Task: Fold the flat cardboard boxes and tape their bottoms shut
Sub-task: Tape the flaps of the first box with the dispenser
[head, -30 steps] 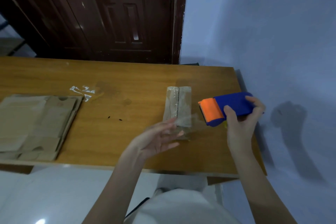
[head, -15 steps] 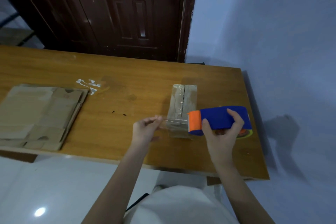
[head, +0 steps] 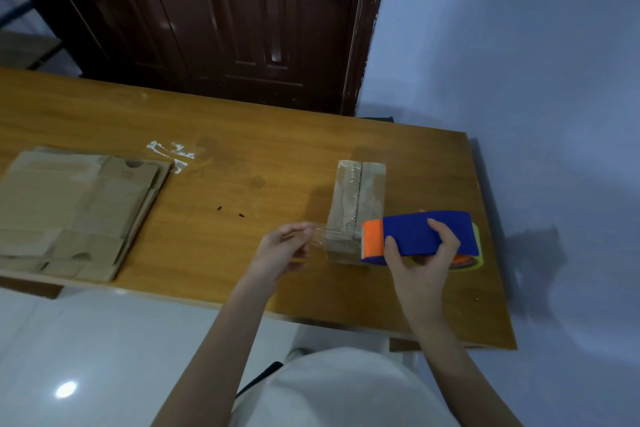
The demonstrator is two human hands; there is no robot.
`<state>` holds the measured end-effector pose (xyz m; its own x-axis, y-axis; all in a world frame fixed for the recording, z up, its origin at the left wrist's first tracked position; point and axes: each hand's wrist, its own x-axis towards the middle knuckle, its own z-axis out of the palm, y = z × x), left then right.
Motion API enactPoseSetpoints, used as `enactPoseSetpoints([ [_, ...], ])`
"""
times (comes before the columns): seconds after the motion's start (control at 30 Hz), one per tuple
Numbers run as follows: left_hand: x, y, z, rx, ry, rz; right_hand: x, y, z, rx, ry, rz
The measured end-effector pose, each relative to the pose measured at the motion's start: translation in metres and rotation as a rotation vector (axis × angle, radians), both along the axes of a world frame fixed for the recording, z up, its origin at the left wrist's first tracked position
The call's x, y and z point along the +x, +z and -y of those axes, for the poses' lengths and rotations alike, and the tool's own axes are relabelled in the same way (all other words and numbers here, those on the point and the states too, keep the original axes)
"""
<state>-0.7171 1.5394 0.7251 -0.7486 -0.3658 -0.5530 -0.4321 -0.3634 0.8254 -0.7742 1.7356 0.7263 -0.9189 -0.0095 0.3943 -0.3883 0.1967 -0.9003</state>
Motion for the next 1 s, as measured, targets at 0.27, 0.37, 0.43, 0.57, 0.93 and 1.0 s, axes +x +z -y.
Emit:
enactPoseSetpoints([
  [0.27,-0.009,-0.013,-0.002,-0.223,0.032,0.034,-0.003,-0.007,0.004,0.083,-0.026,-0.041],
  [0.37,-0.014,-0.017,-0.007,-0.257,0.093,0.006,-0.003,-0.007,0.006,0.112,-0.033,-0.053],
  [0.43,-0.016,-0.019,-0.007,-0.286,0.121,-0.042,-0.002,-0.009,0.007,0.139,-0.029,-0.096],
  [0.57,-0.018,-0.027,-0.004,-0.407,0.091,-0.097,-0.006,-0.011,0.013,0.291,0.000,-0.148],
  [0.93,-0.022,-0.043,-0.001,-0.400,0.096,-0.094,-0.012,-0.009,0.020,0.505,0.006,-0.280],
  [1.0,-0.023,-0.048,-0.001,-0.387,0.090,-0.068,-0.013,-0.010,0.021,0.565,0.000,-0.296],
])
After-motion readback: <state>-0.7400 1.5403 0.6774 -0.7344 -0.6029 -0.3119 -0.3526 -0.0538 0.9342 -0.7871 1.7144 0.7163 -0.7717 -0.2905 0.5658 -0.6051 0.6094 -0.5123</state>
